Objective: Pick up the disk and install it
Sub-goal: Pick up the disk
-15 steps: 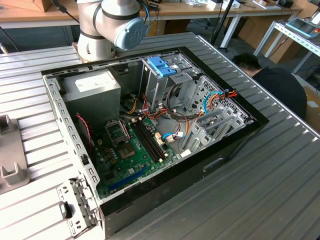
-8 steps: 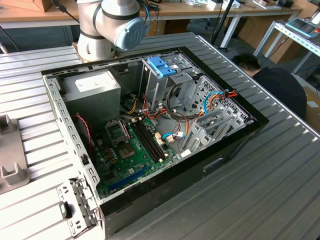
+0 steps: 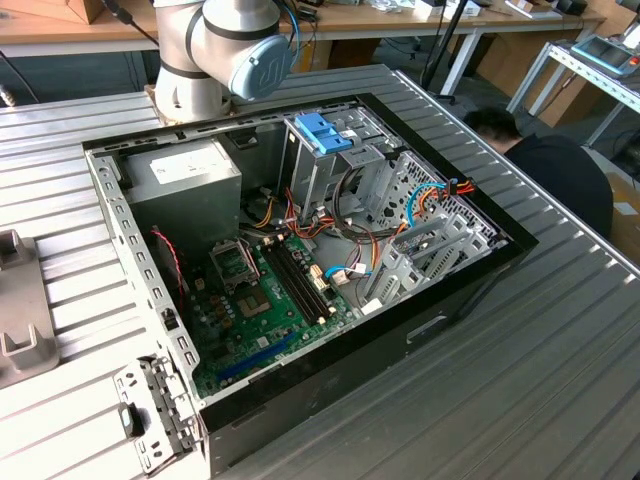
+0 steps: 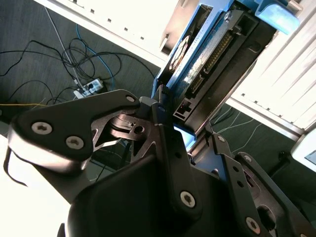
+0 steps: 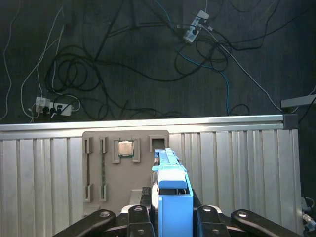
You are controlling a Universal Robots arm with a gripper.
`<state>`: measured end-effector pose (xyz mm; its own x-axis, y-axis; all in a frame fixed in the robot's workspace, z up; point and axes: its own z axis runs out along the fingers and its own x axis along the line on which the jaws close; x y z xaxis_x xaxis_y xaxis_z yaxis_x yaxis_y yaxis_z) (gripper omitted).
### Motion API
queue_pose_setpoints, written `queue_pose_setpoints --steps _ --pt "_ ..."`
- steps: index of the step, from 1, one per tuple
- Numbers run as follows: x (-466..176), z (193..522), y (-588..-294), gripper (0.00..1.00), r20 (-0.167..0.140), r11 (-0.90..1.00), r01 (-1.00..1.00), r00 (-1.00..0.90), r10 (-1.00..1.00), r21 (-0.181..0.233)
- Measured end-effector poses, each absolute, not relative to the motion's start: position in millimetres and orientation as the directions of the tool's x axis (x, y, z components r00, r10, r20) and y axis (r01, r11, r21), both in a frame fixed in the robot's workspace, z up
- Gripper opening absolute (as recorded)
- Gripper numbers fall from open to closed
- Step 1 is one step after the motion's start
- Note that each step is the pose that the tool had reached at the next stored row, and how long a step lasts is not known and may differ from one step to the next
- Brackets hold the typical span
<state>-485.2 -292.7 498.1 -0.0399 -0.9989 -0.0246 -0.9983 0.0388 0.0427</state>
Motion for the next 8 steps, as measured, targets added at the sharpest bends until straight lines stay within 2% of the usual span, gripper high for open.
queue_pose_setpoints --steps 8 --pt "-485.2 506.5 -292.7 0.37 -0.025 0.039 -0.998 -0.04 -0.999 0.043"
